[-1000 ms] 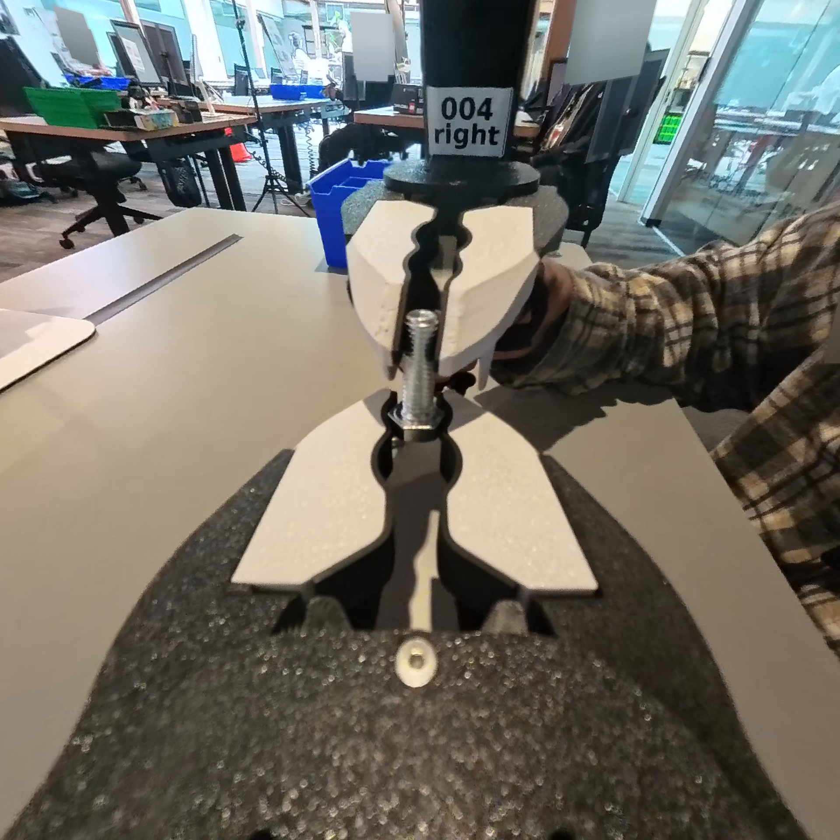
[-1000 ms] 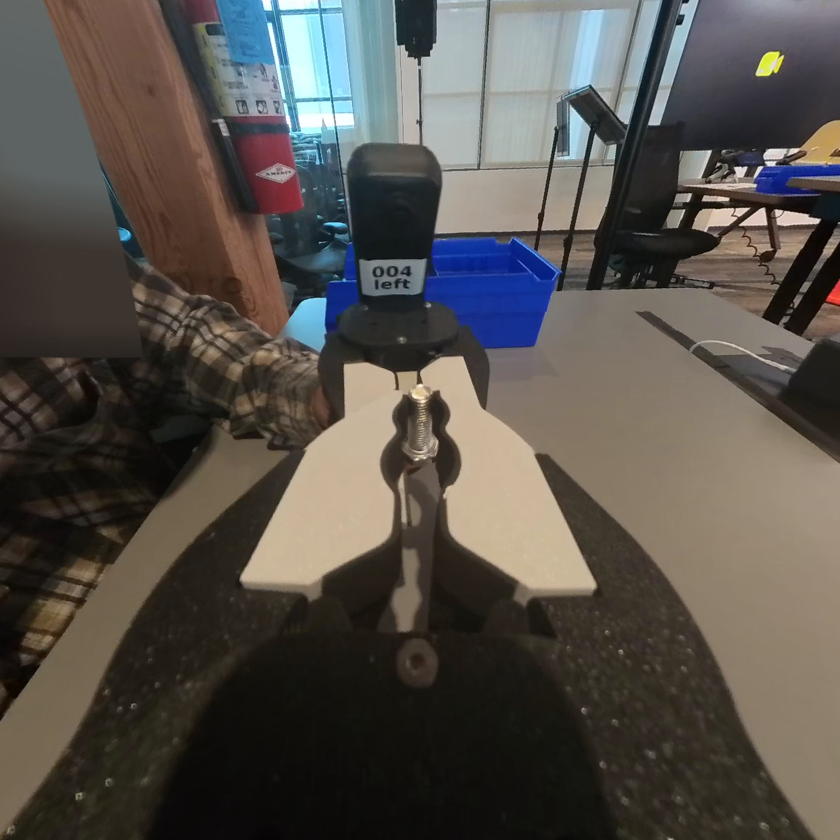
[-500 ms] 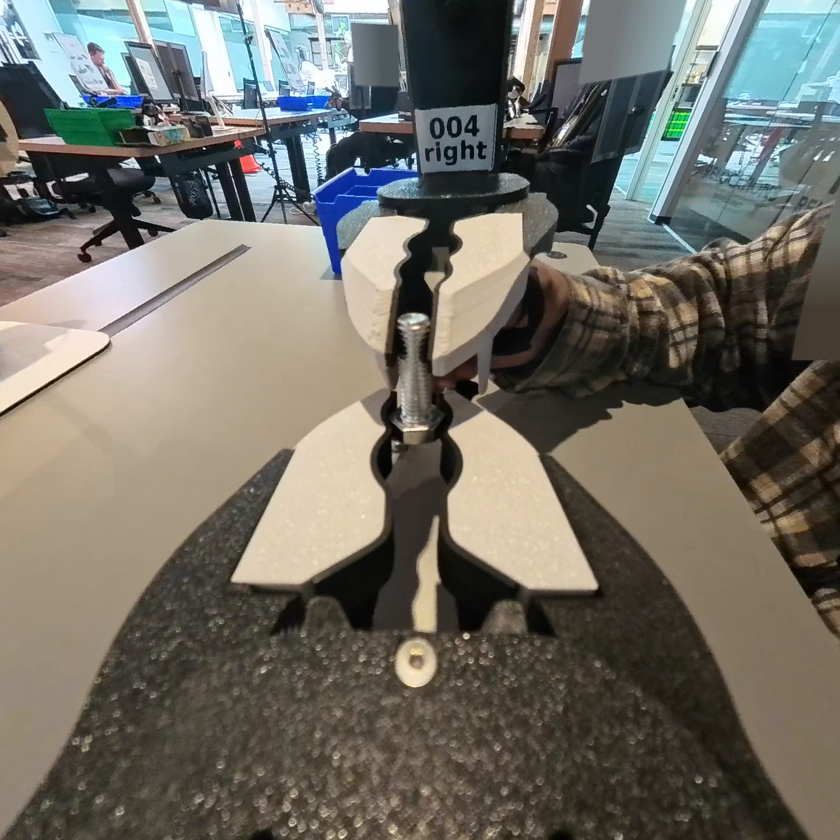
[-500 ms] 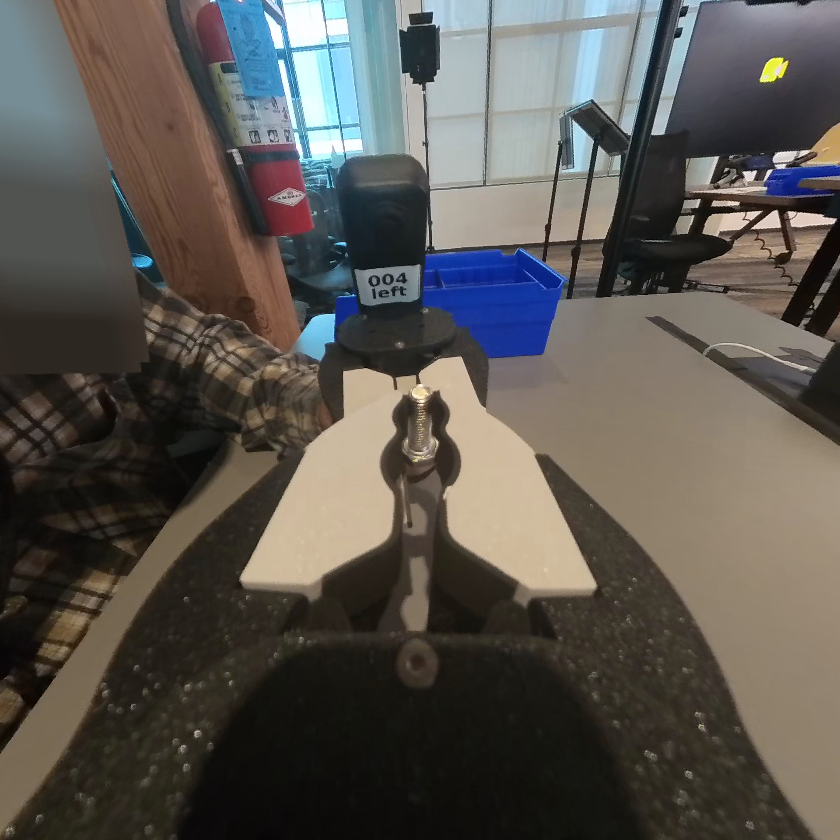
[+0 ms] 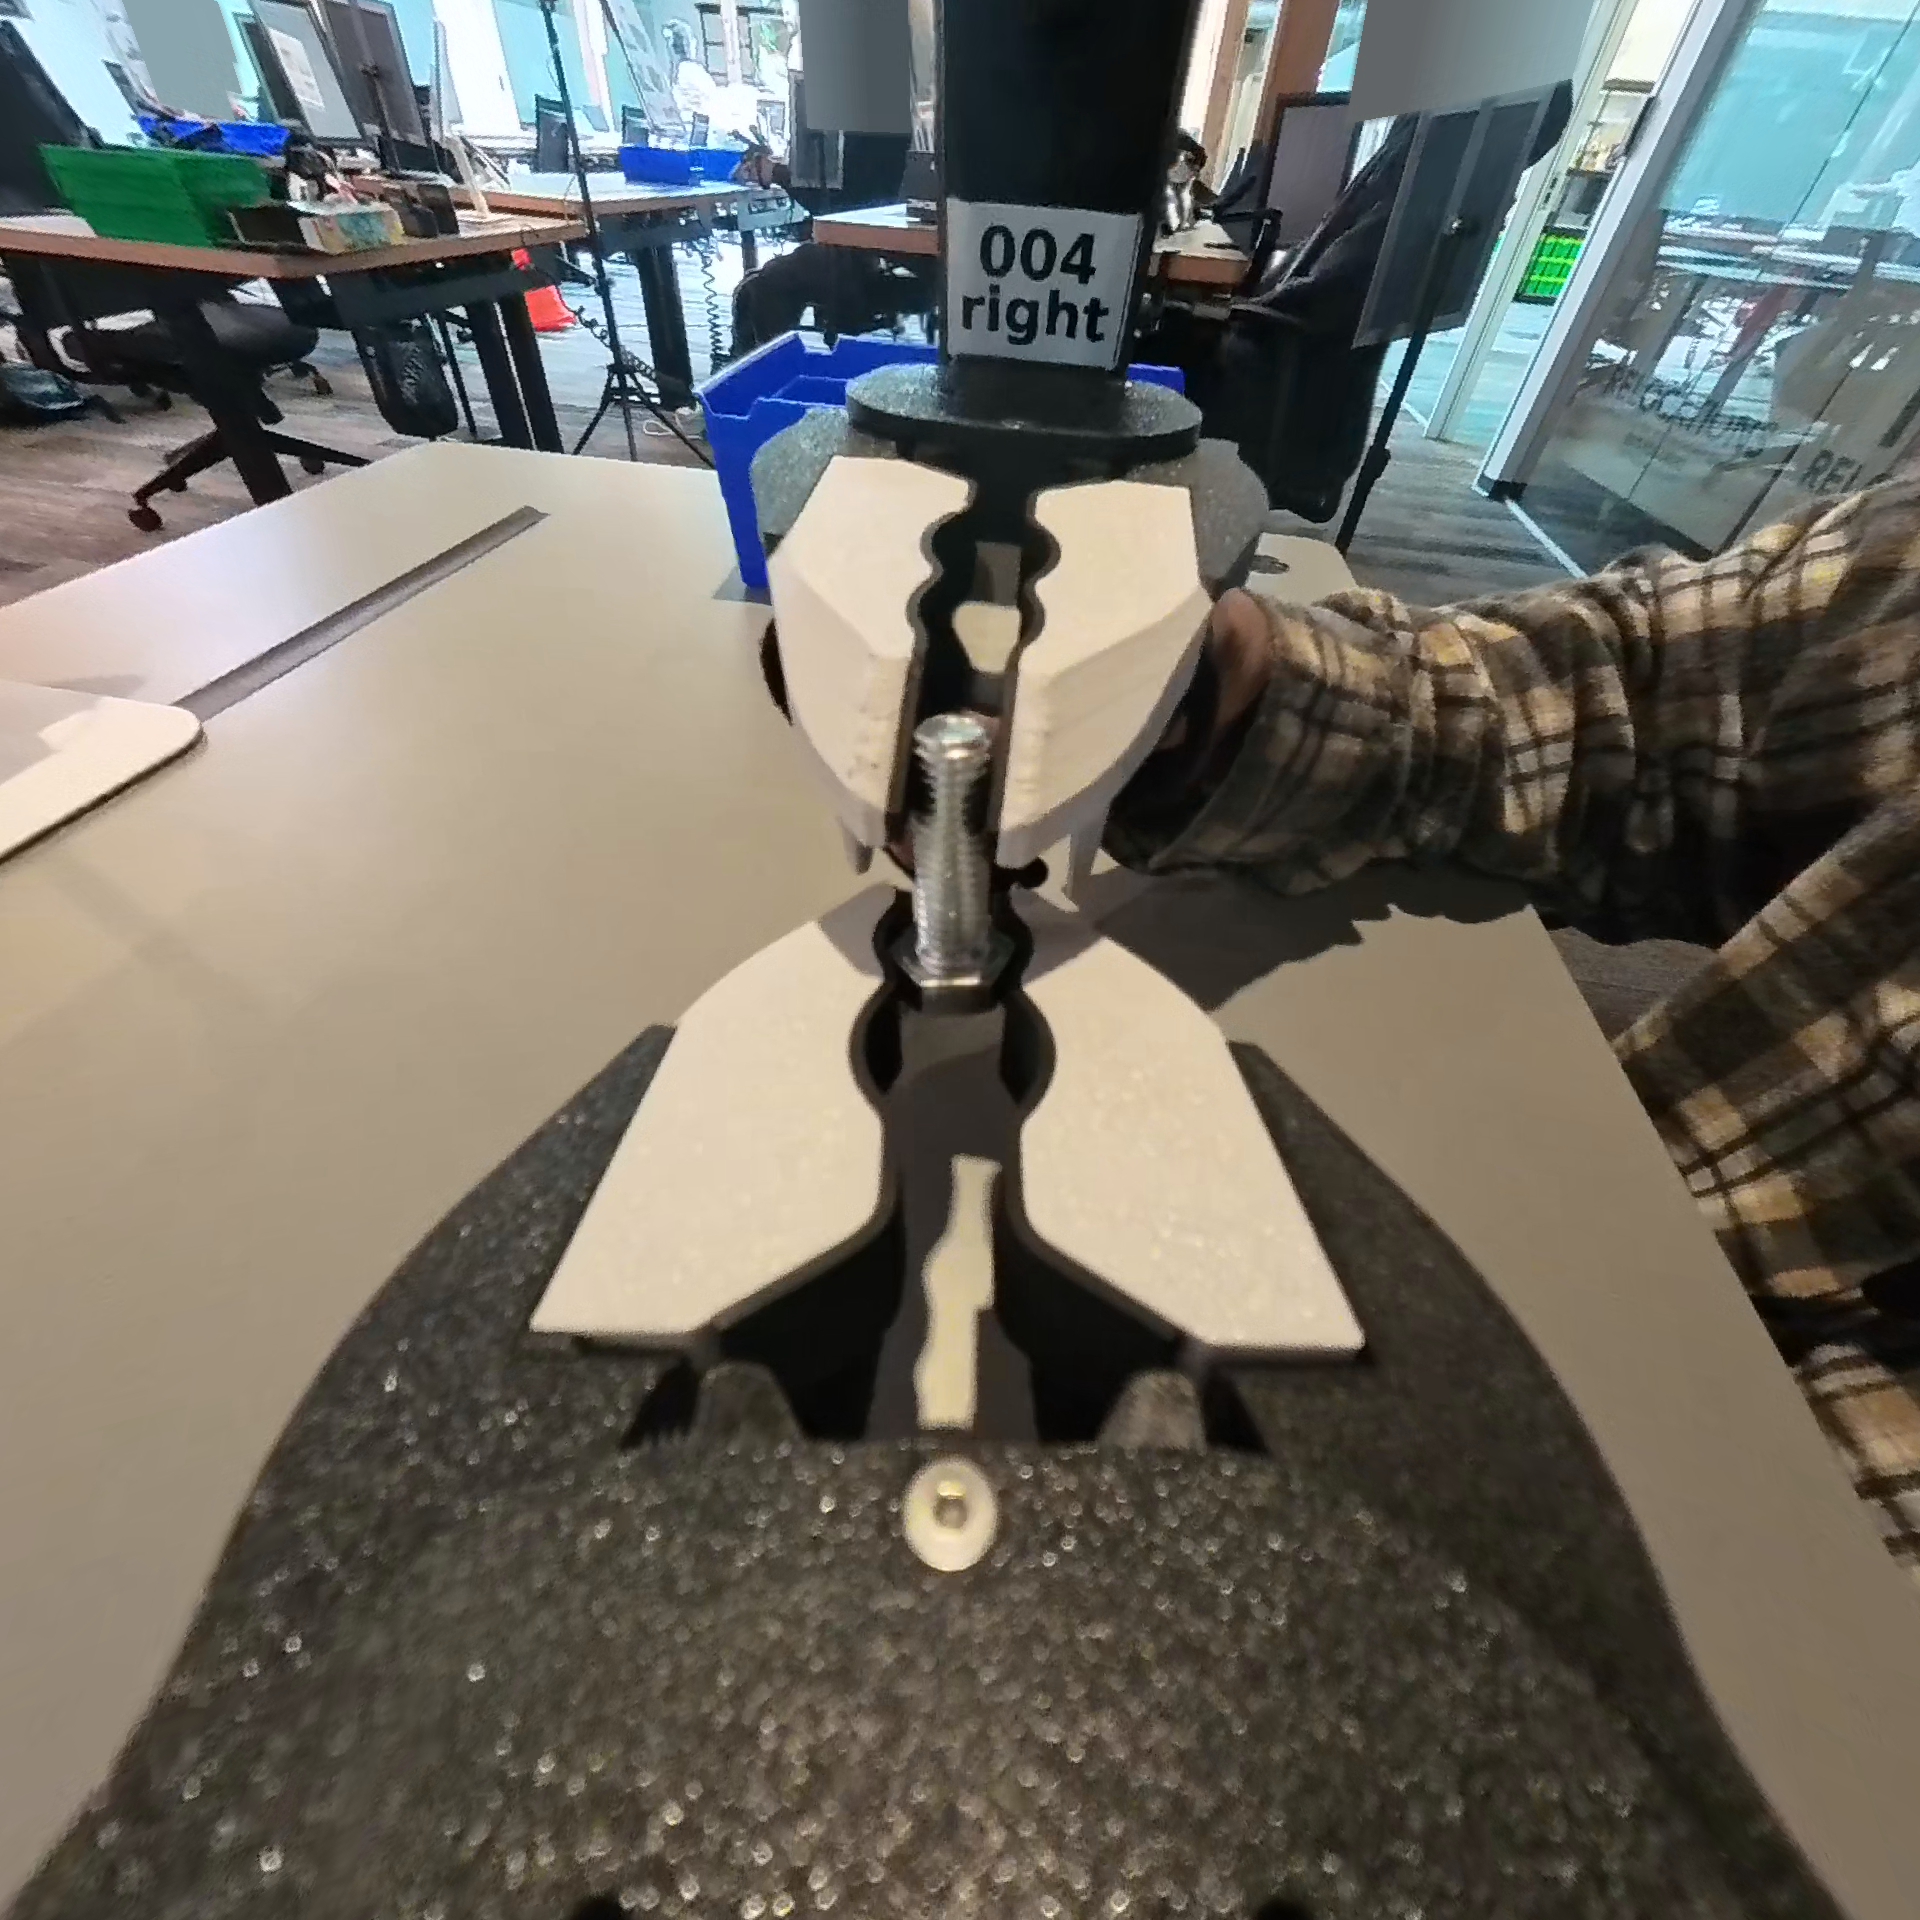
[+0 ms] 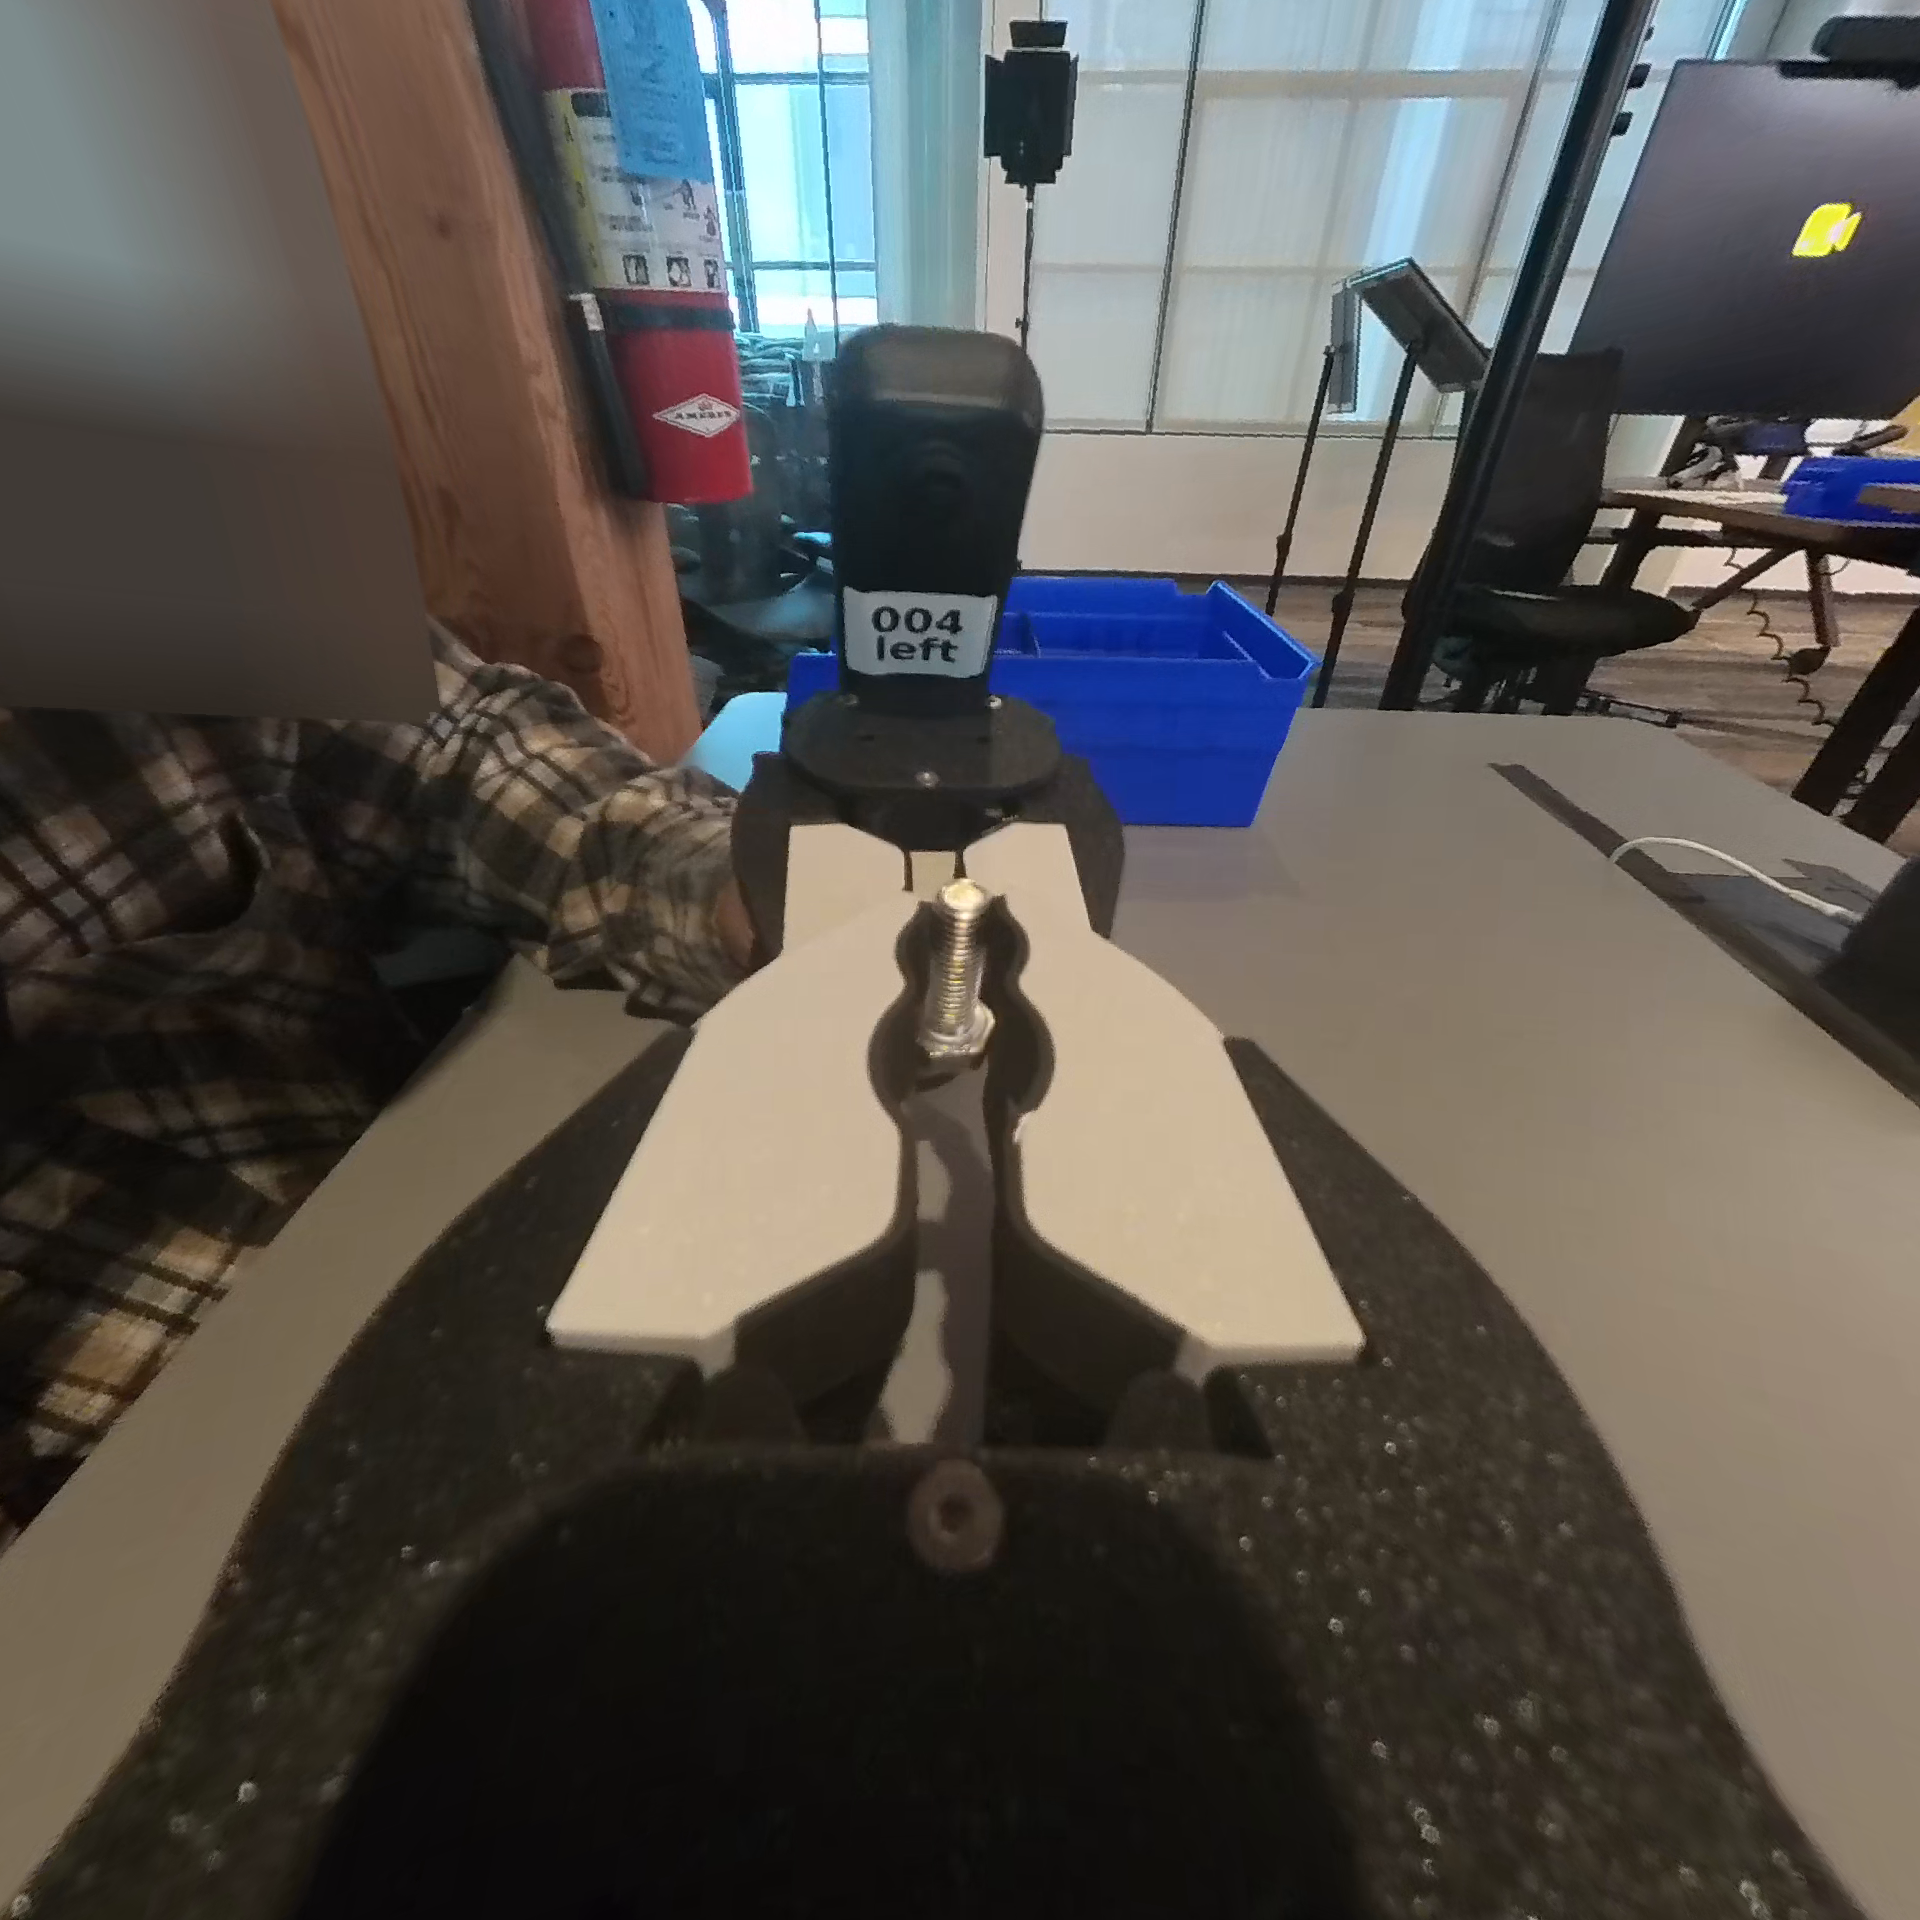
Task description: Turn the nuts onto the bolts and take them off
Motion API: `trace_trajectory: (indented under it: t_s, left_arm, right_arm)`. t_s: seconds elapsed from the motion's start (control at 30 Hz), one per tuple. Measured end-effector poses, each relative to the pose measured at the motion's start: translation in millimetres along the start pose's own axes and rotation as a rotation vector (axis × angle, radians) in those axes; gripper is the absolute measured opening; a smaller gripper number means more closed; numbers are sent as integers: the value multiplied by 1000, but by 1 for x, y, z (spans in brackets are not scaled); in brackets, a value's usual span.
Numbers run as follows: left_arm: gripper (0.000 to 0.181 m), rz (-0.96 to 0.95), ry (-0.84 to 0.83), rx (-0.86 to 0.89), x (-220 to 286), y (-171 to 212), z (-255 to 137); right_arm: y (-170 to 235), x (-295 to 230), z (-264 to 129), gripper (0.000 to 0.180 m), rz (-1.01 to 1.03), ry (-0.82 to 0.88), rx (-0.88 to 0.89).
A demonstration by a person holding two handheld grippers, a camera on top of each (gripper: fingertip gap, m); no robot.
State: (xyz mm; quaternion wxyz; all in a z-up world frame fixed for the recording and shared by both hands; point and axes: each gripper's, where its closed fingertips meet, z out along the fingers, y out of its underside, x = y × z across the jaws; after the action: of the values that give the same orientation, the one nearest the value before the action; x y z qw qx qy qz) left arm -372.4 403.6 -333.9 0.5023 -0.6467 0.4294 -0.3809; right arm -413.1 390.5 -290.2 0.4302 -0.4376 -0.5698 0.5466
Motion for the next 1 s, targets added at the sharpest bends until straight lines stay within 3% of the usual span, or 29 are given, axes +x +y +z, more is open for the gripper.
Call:
trace_trajectory:
  t_s: [0.1, 0.3, 0.43, 0.6, 0.87, 1.0]
  left_arm:
    - [15, -6, -5, 4, -1, -1, 0]
    - [14, -106, -7, 43, -12, -2, -5]
    - [14, -98, -81, 72, -29, -9, -19]
    - [14, -11, -118, 45, -42, -3, -27]
    - [14, 37, -34, -29, -14, 4, -4]
    - [15, 21, -8, -34, -6, 5, 1]
  right_arm:
    - [-1, 0, 0, 11, 13, -3, 7]
    - [-17, 13, -12, 42, 84, 47, 94]
    - [-24, 24, -32, 39, 142, 70, 147]
    - [-5, 24, -44, 32, 168, 58, 84]
    - [-9, 8, -15, 26, 67, 3, -33]
    - [-3, 4, -3, 11, 37, -43, -114]
